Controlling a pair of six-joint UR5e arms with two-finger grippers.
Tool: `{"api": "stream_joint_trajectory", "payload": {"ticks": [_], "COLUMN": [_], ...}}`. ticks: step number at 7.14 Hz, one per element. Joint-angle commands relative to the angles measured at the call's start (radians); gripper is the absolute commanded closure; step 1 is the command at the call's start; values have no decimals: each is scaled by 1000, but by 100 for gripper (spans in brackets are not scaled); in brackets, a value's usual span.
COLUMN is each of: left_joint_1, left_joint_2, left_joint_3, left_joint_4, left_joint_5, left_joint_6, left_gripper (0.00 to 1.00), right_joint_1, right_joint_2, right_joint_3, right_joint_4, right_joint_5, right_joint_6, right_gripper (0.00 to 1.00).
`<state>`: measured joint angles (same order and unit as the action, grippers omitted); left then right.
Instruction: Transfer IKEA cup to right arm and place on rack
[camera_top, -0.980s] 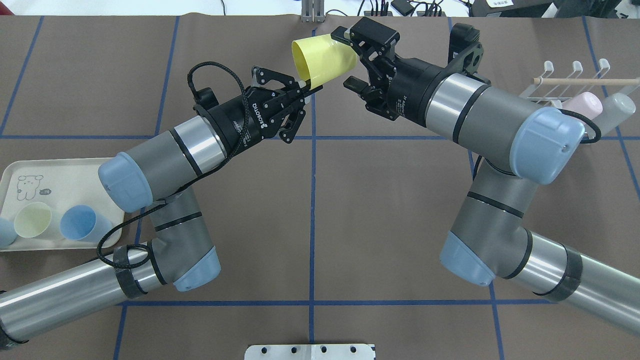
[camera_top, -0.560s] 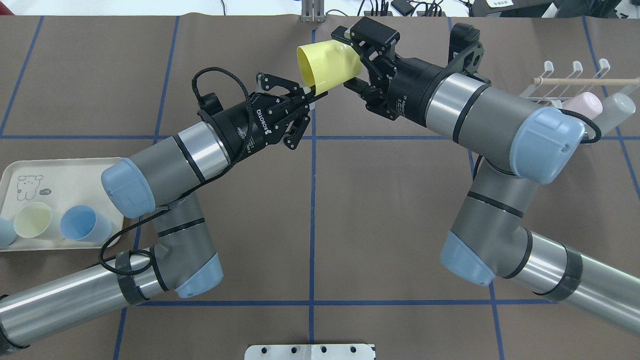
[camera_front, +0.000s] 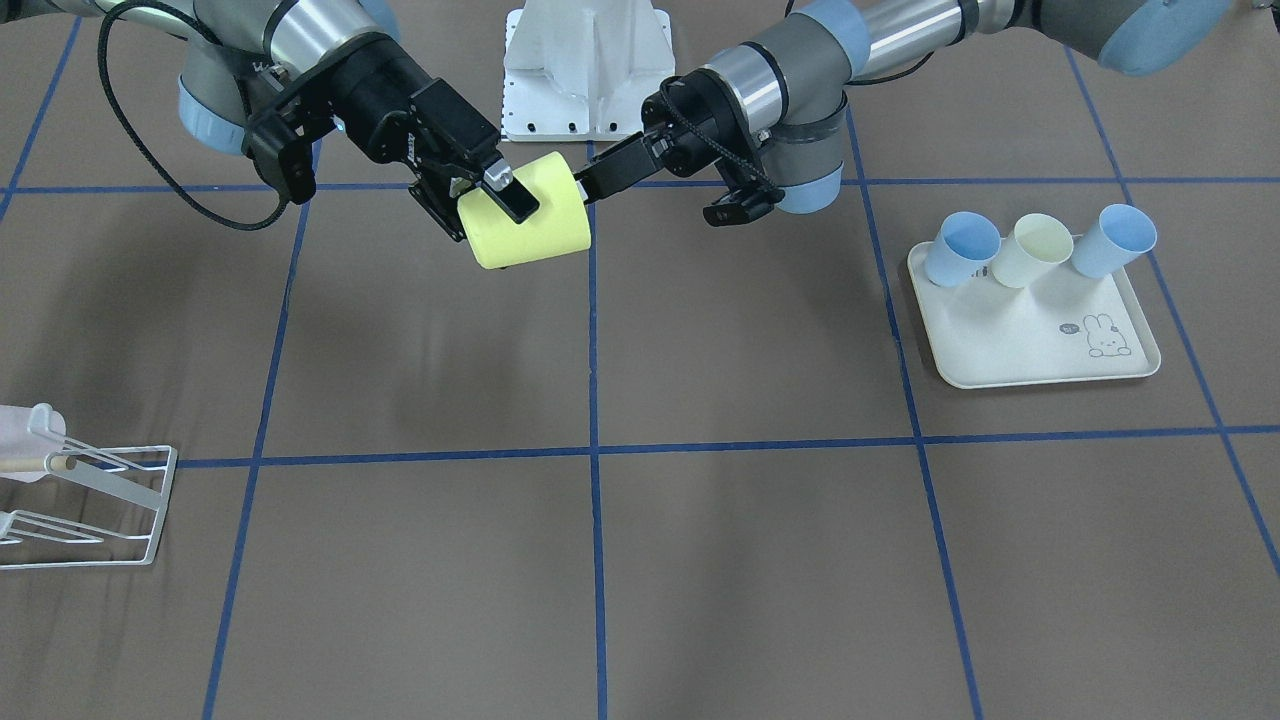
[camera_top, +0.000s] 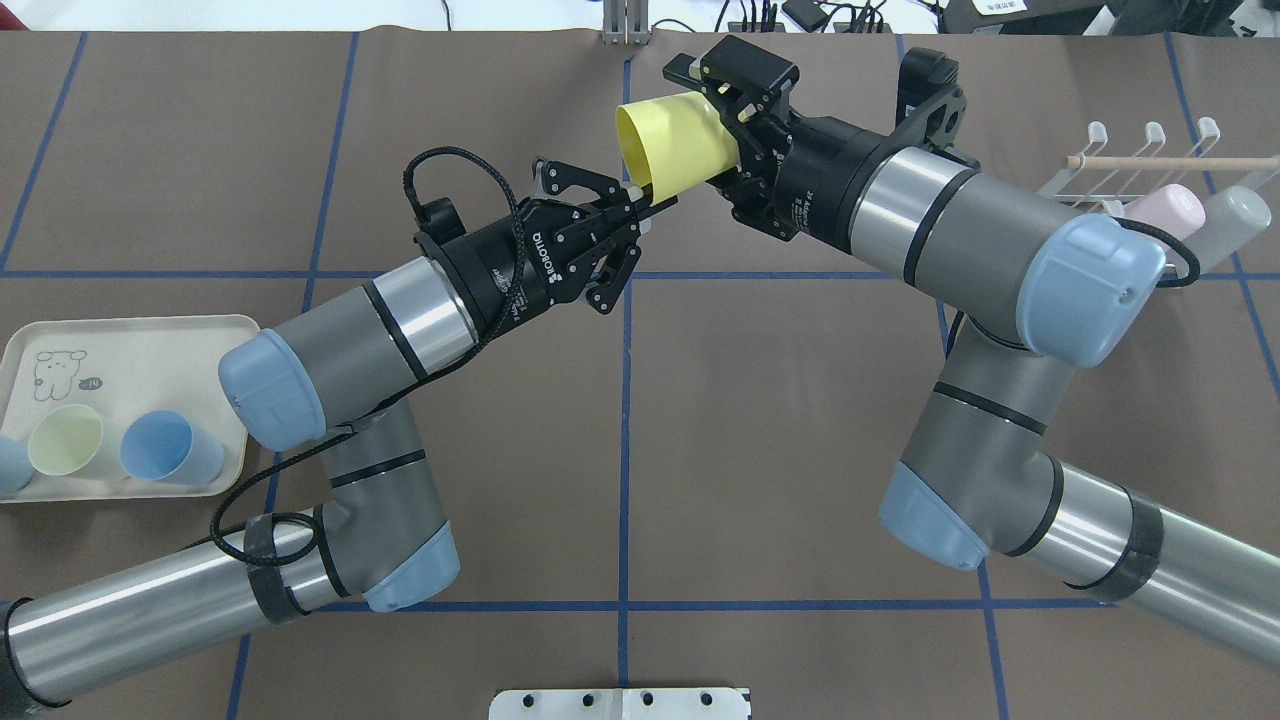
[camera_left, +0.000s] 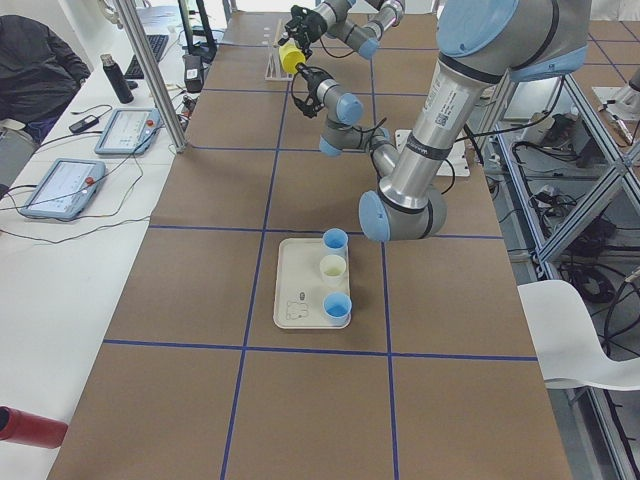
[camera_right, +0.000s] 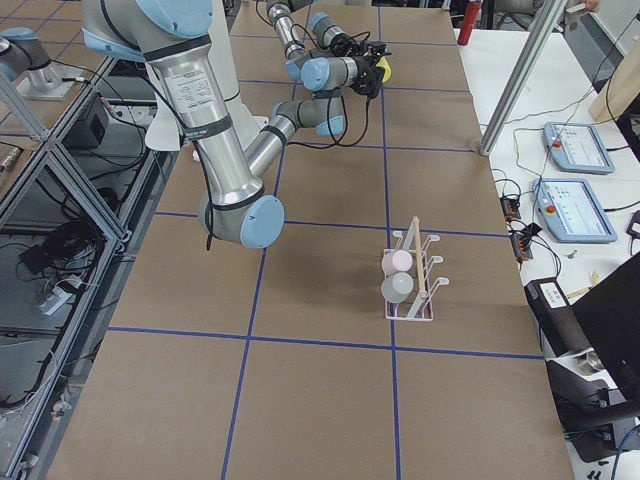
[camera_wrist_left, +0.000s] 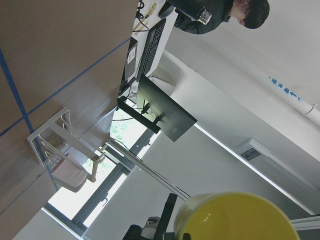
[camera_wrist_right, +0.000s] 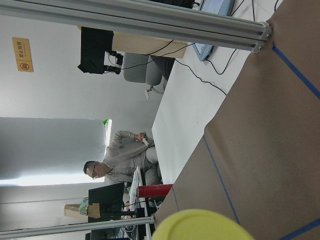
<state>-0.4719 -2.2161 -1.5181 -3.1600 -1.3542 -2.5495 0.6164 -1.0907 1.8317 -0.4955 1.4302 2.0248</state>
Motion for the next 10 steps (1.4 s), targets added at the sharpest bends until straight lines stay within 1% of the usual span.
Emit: {"api": "stream_joint_trajectory", "payload": {"ticks": [1,2,3,6,8,9,10], "left_joint_1": [7,7,7,7,6,1,-4], "left_joint_2": [0,6,6,10,12,12,12], "left_joint_3": [-4,1,1,-1,-1,-2,-2], "left_joint_4": [-1,-33,-41,-46,-46,-46,-40], "left_joint_5": [4,1,-2,0,-3,-6,-6], "left_joint_6": [-1,-2,0,44,46,64,104], "left_gripper": [100,68,1,0,0,0,0], "right_joint_1": [0,0,2,9,67,118,149], "right_joint_2": [2,2,2,-2,-14,-29,-34], "right_joint_3": [0,-2,-3,-3,-5,-23,-29], "right_joint_4": [5,8,15,29,26,22,-13], "right_joint_5": [1,-2,-11,-11,-13,-11,-13], "right_joint_6": [3,5,5,2,2,-17,-68], "right_gripper": [61,100,100,100,100,100,100]}}
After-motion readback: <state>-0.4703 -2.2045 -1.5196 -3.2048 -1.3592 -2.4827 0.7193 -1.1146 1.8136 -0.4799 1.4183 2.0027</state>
